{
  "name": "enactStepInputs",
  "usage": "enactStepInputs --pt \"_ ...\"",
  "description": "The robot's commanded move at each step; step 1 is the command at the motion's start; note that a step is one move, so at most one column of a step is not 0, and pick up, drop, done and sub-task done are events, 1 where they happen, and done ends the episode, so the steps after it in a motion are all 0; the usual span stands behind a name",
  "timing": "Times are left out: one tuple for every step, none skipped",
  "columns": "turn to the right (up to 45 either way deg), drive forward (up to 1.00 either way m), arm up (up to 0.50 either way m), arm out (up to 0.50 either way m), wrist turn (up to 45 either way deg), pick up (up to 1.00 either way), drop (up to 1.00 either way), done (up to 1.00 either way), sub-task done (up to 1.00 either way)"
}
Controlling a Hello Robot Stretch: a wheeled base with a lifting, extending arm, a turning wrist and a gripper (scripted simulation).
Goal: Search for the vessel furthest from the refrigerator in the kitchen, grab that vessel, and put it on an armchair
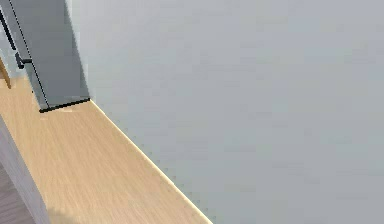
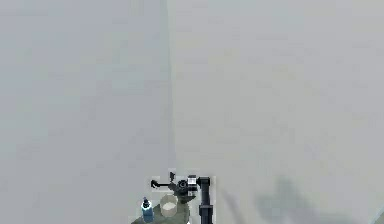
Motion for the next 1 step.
enactStepInputs --pt "0.0 0.00 -0.30 0.00 0.0 0.00 0.00 0.00 0.00"
